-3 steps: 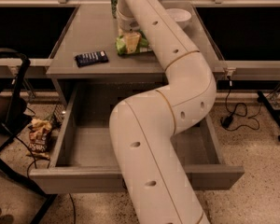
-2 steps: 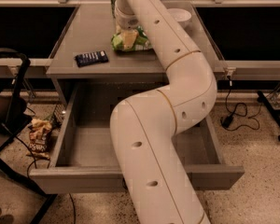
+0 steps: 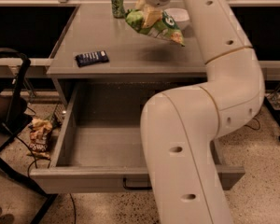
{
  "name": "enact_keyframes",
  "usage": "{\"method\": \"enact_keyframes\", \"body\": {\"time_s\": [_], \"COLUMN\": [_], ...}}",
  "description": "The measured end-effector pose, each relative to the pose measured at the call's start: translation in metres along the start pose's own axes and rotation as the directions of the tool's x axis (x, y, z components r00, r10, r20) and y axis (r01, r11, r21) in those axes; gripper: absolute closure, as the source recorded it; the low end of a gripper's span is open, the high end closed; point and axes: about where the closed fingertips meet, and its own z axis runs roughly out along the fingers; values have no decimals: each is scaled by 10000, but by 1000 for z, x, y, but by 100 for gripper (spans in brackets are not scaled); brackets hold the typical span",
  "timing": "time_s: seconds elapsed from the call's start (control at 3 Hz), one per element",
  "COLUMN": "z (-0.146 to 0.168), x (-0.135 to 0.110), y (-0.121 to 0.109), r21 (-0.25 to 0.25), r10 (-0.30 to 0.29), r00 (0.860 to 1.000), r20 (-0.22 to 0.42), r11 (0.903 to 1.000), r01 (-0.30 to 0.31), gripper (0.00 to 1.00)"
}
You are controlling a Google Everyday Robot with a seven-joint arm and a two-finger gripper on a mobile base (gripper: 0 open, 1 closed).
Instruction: Place green rice chip bag into top drawer
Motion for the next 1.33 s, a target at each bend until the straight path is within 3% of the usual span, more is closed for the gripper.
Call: {"method": "enact_keyframes", "body": {"time_s": [0.33,0.67,1.0,1.33], "z": [-53,-119,-215,-302], "x": [29,56,52,7], "y": [23,54,68,85], "r21": [365,1115,2840,4441], "r10": [595,1190,1070,127], "r00": [9952,9801,9760,9823], "r20": [782,1590,1894,1870], "r11": [9974,9842,9456,8908], "r01": [-625,-1376,-1588,-961], "gripper": [100,100,100,100]}}
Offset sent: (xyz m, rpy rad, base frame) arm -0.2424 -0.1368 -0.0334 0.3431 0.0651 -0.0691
